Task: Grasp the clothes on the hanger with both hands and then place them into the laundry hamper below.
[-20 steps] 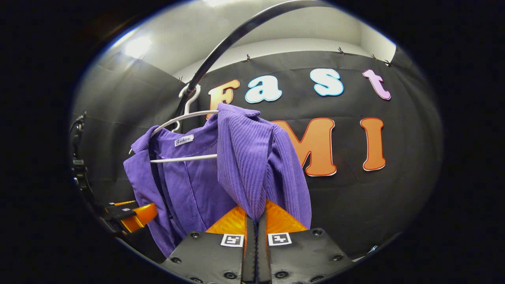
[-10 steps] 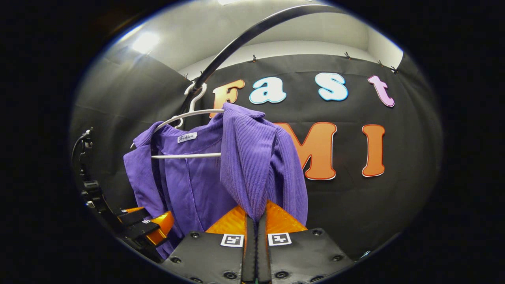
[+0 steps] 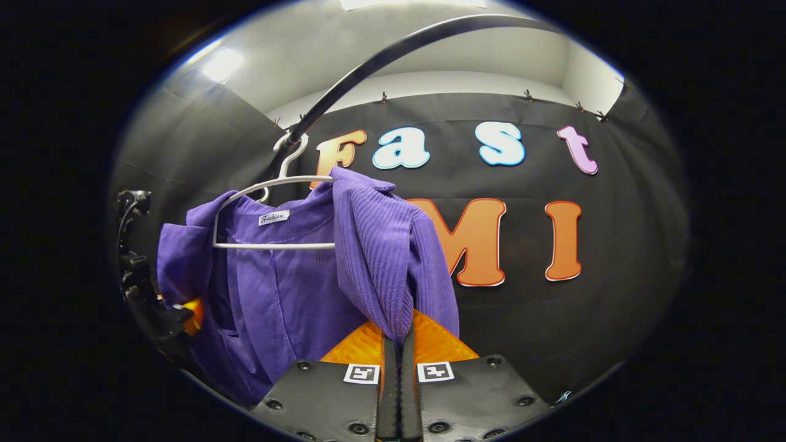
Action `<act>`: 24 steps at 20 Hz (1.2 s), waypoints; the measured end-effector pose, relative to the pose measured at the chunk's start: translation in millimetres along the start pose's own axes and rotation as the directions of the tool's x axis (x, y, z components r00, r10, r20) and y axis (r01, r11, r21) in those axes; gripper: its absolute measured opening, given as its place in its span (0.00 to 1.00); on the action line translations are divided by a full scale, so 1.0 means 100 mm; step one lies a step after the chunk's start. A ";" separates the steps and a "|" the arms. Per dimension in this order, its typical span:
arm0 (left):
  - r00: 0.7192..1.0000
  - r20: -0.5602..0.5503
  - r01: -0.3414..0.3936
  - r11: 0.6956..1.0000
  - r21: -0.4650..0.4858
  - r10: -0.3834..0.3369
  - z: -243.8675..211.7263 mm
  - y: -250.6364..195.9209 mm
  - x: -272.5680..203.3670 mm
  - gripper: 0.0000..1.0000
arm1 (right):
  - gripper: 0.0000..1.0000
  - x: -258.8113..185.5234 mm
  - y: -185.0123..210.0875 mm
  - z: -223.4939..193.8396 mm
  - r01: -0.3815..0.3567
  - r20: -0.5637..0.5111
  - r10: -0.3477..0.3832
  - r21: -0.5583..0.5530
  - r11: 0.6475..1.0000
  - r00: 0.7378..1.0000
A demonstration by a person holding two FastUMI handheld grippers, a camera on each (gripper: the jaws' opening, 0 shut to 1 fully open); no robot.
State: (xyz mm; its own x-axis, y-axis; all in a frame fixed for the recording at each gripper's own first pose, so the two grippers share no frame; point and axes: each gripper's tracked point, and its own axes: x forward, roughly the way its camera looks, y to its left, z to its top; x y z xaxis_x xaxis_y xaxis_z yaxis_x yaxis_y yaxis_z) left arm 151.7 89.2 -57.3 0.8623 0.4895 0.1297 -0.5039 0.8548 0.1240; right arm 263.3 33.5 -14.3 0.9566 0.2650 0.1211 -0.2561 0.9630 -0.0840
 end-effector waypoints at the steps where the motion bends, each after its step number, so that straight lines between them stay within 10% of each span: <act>1: 1.000 0.018 0.001 1.000 0.011 -0.001 0.10 0.04 -0.01 0.55 | 0.09 0.01 -0.05 0.06 0.025 0.025 -0.025 -0.014 1.000 0.999; 5: 0.995 0.096 0.001 1.000 0.002 -0.002 0.62 0.21 -0.10 0.07 | 0.09 -0.03 -0.21 0.32 0.119 0.116 -0.115 -0.023 0.993 0.986; 15: 0.985 0.169 -0.020 0.996 -0.082 0.034 1.55 0.69 0.39 0.07 | 0.09 0.03 -0.77 1.14 0.293 0.324 -0.279 0.007 0.956 0.904; 24: 0.998 0.049 -0.032 0.986 -0.161 0.041 1.22 1.01 1.00 0.05 | 0.09 0.46 -0.89 1.15 0.278 0.280 -0.293 0.091 0.956 0.914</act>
State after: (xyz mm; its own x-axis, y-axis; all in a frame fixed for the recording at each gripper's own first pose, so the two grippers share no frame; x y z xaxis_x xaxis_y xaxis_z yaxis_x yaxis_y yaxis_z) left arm 181.3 203.3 87.8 0.8376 0.5149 0.1826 -0.5170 0.8551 -0.0399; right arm 313.9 -34.5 112.8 0.9108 -0.0256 0.4121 0.0085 0.9990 0.0434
